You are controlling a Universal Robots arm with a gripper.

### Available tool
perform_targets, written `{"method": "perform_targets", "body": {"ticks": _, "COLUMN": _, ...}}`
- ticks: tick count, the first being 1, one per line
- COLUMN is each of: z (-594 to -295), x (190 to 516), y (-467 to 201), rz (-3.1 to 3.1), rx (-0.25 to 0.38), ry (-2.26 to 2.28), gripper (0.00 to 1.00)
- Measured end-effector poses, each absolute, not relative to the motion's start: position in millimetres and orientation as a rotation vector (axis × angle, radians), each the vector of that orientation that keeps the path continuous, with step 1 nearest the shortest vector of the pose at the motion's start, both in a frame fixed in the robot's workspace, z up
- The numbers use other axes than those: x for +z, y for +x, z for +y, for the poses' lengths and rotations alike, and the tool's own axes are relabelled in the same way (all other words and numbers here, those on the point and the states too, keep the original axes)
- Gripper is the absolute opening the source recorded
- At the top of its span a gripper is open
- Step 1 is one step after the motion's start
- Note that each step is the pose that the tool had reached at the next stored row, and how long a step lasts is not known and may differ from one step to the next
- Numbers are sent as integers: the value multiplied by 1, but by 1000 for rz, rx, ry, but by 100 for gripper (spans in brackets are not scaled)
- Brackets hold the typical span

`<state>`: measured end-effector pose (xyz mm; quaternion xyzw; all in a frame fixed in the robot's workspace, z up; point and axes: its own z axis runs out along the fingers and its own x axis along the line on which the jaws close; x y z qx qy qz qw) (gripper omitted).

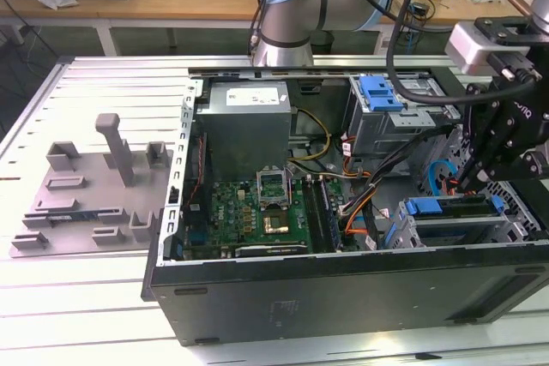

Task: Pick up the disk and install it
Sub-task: 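Insert the second disk wire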

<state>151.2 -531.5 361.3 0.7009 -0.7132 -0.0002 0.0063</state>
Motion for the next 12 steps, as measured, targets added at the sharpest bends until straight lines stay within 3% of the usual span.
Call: {"method": "perform_targets", "body": {"ticks": 12, "z": -532, "x": 357, "y": 151, "rz": -2231, "rx": 0, "ry": 2194, "gripper": 16}}
